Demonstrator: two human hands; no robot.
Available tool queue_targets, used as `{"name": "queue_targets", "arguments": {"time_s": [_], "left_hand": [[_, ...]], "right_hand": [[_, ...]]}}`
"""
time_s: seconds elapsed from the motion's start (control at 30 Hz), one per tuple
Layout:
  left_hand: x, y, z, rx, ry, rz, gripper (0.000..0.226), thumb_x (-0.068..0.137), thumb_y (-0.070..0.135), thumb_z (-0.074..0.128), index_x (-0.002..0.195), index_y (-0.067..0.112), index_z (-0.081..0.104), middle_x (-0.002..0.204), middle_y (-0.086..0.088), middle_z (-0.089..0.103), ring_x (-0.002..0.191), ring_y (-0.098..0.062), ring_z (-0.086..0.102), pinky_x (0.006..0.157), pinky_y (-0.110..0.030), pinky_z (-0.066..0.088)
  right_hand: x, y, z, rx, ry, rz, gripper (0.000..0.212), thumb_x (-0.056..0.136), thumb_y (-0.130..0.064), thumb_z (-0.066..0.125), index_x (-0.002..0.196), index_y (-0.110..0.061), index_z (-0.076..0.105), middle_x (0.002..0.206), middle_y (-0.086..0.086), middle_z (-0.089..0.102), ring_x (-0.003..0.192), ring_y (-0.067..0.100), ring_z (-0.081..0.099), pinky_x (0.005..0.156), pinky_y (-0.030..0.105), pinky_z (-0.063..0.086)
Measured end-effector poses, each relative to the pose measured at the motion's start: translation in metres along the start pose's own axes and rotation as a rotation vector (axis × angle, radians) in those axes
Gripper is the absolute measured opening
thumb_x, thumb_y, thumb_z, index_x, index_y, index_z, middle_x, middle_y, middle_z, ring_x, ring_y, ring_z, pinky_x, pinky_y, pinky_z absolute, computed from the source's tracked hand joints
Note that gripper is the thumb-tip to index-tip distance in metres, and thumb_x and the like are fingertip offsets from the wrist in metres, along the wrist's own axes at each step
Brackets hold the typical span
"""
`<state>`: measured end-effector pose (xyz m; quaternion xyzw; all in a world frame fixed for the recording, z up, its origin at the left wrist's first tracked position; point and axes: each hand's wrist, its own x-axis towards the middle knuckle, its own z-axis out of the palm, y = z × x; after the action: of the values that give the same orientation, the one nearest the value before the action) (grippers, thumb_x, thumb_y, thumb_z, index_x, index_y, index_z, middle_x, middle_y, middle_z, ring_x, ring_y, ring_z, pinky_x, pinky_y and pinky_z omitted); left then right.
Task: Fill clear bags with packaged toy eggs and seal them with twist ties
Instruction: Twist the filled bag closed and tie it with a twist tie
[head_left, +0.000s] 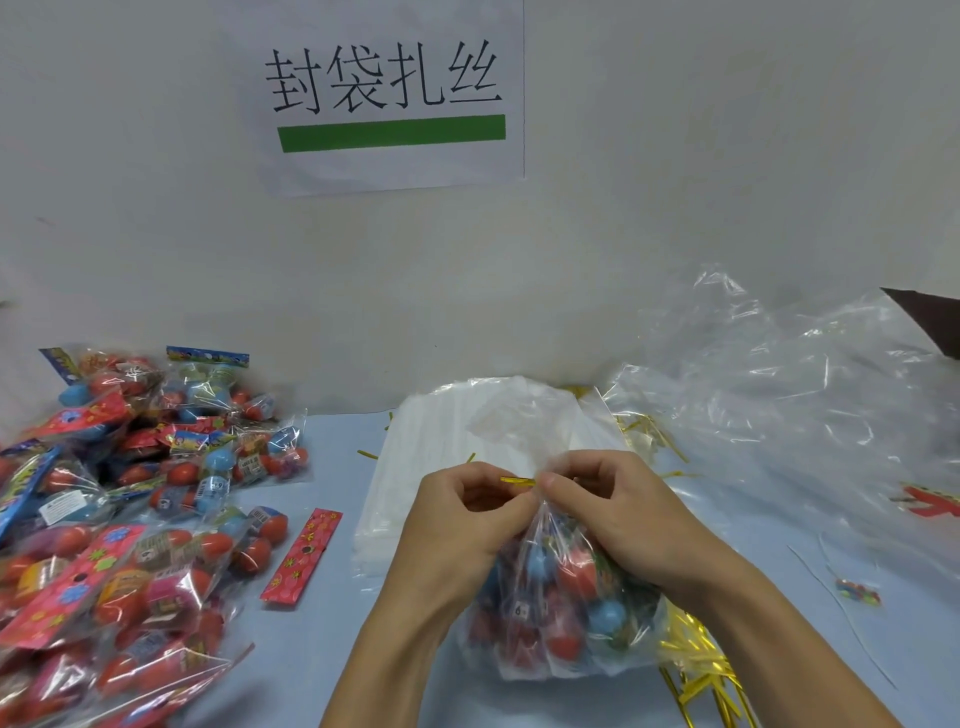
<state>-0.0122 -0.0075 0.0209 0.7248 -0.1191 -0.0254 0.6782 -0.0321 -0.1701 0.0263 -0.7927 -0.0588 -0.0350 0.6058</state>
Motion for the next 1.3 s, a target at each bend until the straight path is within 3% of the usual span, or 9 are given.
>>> {"name": "queue_targets", "arguments": {"time_s": [0.23, 0.33, 0.5, 0.63, 0.8, 0.93, 1.07, 1.13, 1.3], "left_hand": [[-0.004, 0.002, 0.006, 0.097, 0.045, 0.086, 0.009, 0.076, 0.017, 0.078, 0.070, 0.017, 0.071, 0.072, 0.000, 0.072, 0.075, -0.012, 0.070, 0.073, -0.028, 0.058], [-0.004, 0.001, 0.009, 0.167, 0.051, 0.128, 0.013, 0.082, 0.010, 0.073, 0.074, 0.020, 0.069, 0.076, 0.003, 0.072, 0.079, -0.009, 0.069, 0.074, -0.024, 0.056], [-0.006, -0.001, 0.011, 0.160, 0.040, 0.185, 0.012, 0.086, 0.009, 0.069, 0.080, 0.019, 0.069, 0.082, 0.002, 0.070, 0.082, -0.008, 0.067, 0.073, -0.019, 0.053], [-0.007, -0.002, 0.020, 0.267, 0.109, 0.274, 0.018, 0.089, 0.011, 0.069, 0.080, 0.027, 0.069, 0.081, 0.011, 0.070, 0.083, -0.006, 0.067, 0.072, -0.017, 0.054], [-0.005, -0.002, 0.022, 0.308, 0.162, 0.277, 0.020, 0.090, 0.010, 0.067, 0.078, 0.026, 0.070, 0.080, 0.018, 0.069, 0.081, 0.000, 0.066, 0.069, -0.011, 0.052], [-0.006, -0.003, 0.021, 0.366, 0.180, 0.358, 0.019, 0.090, 0.005, 0.067, 0.083, 0.022, 0.073, 0.079, 0.011, 0.070, 0.082, -0.001, 0.067, 0.072, -0.012, 0.053], [-0.004, -0.007, 0.022, 0.531, 0.223, 0.513, 0.020, 0.089, -0.001, 0.064, 0.089, 0.017, 0.073, 0.083, 0.009, 0.070, 0.081, -0.008, 0.065, 0.074, -0.024, 0.054], [-0.005, -0.007, 0.023, 0.515, 0.228, 0.519, 0.021, 0.089, -0.001, 0.064, 0.090, 0.018, 0.072, 0.083, 0.011, 0.070, 0.082, -0.008, 0.066, 0.072, -0.028, 0.055], [-0.004, -0.004, 0.022, 0.297, 0.233, 0.424, 0.021, 0.090, -0.001, 0.065, 0.081, 0.017, 0.070, 0.077, 0.011, 0.071, 0.077, -0.007, 0.070, 0.068, -0.015, 0.054]], "right_hand": [[0.002, 0.003, 0.002, -0.059, 0.029, -0.036, 0.019, 0.095, -0.026, 0.065, 0.080, -0.026, 0.076, 0.080, -0.002, 0.073, 0.076, 0.015, 0.068, 0.067, 0.016, 0.052], [0.003, 0.004, 0.001, -0.089, 0.021, -0.034, 0.021, 0.096, -0.024, 0.062, 0.080, -0.025, 0.075, 0.081, 0.002, 0.074, 0.084, 0.023, 0.069, 0.073, 0.026, 0.054], [0.002, -0.001, -0.005, -0.126, 0.018, -0.052, 0.019, 0.093, -0.021, 0.066, 0.076, -0.023, 0.074, 0.081, 0.009, 0.071, 0.071, 0.010, 0.062, 0.072, 0.029, 0.052], [0.001, -0.004, -0.009, -0.180, 0.052, -0.066, 0.016, 0.089, -0.021, 0.068, 0.075, -0.020, 0.072, 0.071, 0.008, 0.063, 0.066, 0.013, 0.057, 0.070, 0.038, 0.052], [-0.001, -0.003, -0.008, -0.179, 0.050, -0.033, 0.017, 0.090, -0.028, 0.071, 0.075, -0.021, 0.072, 0.062, -0.014, 0.060, 0.060, 0.004, 0.056, 0.061, 0.020, 0.046], [0.002, -0.004, -0.002, -0.242, 0.131, -0.017, 0.017, 0.085, -0.029, 0.068, 0.071, -0.020, 0.072, 0.070, 0.003, 0.065, 0.063, 0.007, 0.058, 0.065, 0.028, 0.050], [0.003, -0.003, 0.004, -0.247, 0.214, 0.030, 0.016, 0.082, -0.025, 0.067, 0.067, -0.019, 0.070, 0.063, -0.006, 0.061, 0.055, 0.005, 0.054, 0.055, 0.019, 0.045], [0.004, -0.002, 0.007, -0.245, 0.268, 0.022, 0.015, 0.081, -0.024, 0.068, 0.067, -0.020, 0.070, 0.060, -0.007, 0.060, 0.052, 0.003, 0.052, 0.052, 0.015, 0.044], [0.006, 0.000, 0.014, -0.206, 0.354, -0.027, 0.014, 0.084, -0.024, 0.070, 0.070, -0.024, 0.069, 0.058, -0.012, 0.058, 0.056, -0.001, 0.055, 0.054, 0.010, 0.044]]}}
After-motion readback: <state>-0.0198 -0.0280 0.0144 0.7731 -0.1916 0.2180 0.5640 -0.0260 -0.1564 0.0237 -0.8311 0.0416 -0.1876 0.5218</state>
